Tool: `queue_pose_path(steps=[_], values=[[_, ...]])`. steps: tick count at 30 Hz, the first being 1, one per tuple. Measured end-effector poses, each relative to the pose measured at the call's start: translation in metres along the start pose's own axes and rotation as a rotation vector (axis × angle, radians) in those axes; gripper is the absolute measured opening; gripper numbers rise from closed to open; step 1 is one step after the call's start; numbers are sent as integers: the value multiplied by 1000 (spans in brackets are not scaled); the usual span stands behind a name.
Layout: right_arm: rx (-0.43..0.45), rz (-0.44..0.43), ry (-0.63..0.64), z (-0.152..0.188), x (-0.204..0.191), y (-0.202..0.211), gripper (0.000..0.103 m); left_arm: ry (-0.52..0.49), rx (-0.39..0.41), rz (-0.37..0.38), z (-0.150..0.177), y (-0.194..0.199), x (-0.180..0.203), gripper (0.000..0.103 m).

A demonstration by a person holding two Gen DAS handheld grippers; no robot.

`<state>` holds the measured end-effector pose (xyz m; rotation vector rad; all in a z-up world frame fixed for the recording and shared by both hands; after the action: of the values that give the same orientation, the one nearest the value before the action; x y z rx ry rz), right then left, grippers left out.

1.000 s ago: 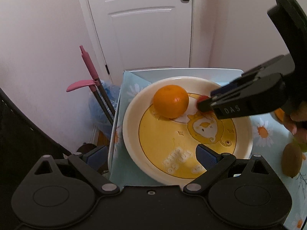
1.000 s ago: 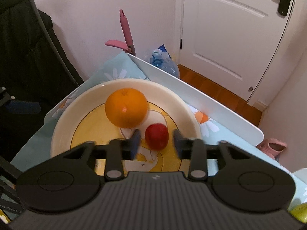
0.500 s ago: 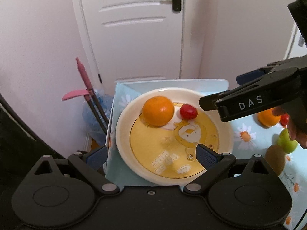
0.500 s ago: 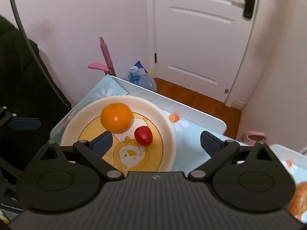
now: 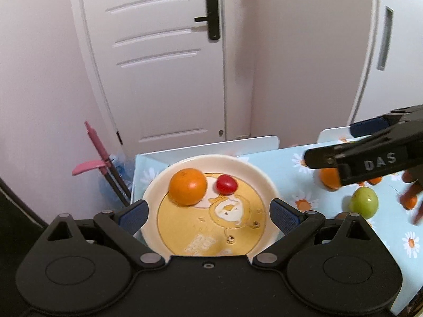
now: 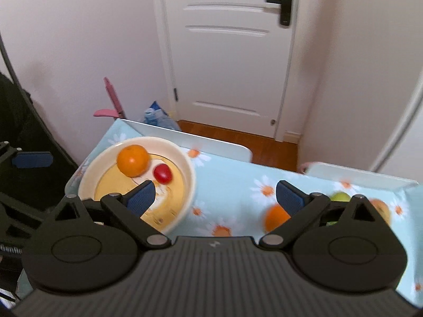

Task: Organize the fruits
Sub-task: 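Move both tools back over the loose fruits on the table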

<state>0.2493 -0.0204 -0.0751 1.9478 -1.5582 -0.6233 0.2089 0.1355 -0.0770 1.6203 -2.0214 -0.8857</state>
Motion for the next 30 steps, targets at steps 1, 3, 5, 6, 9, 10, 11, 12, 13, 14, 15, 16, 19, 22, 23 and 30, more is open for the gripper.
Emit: queue_pose_path(steps=[1, 3, 5, 6, 9, 10, 11, 12, 13, 14, 15, 16, 19, 22, 23, 30], values=[[4, 6, -11, 4, 7, 7, 103, -1, 3, 4, -1, 2, 3, 100], [6, 29, -24, 12, 21, 19, 103, -1, 10, 18, -4, 7, 12, 100], [2, 51, -28, 21, 36, 32, 103, -6, 20, 24, -6, 14, 22, 100], [4, 62, -31, 26, 43, 38, 103, -12, 28, 22, -7, 17, 28, 100], [11, 82, -44, 41, 67, 58, 103, -33, 44, 11, -8, 26, 46, 100], [13, 87, -49, 46, 75, 65, 103, -38, 45, 7, -8, 29, 53, 100], [16, 94, -51, 51, 83, 71, 103, -43, 46, 6, -8, 32, 61, 100], [18, 101, -50, 56, 91, 77, 103, -48, 48, 5, -8, 34, 69, 100], [19, 112, -48, 61, 100, 83, 103, -53, 51, 1, -8, 37, 79, 100], [16, 120, -45, 65, 107, 88, 103, -57, 54, -2, -9, 39, 86, 100], [12, 121, -44, 71, 115, 93, 103, -59, 58, -4, -9, 41, 96, 100], [10, 119, -45, 76, 123, 98, 103, -59, 60, -2, -10, 43, 102, 100], [7, 118, -49, 89, 144, 108, 103, -56, 66, 9, -11, 46, 128, 100], [3, 119, -52, 101, 165, 115, 103, -65, 73, 10, -14, 46, 152, 100], [1, 117, -52, 105, 172, 117, 103, -68, 75, 10, -14, 45, 160, 100], [-27, 79, -13, 132, 205, 110, 103, -100, 57, 5, -8, 24, 208, 99]])
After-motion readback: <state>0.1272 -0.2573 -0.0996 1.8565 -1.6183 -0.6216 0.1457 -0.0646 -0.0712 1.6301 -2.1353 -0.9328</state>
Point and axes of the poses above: each gripper's, at about its wrist camera, not at the fingertips, and y roughly against the way its jaws point, x to its right, z to its underside, the point moved 8 cm from there along -y, roughly the way its jaws point, and after that the axes turned 1 degree about -x, right-handed, at the moved point
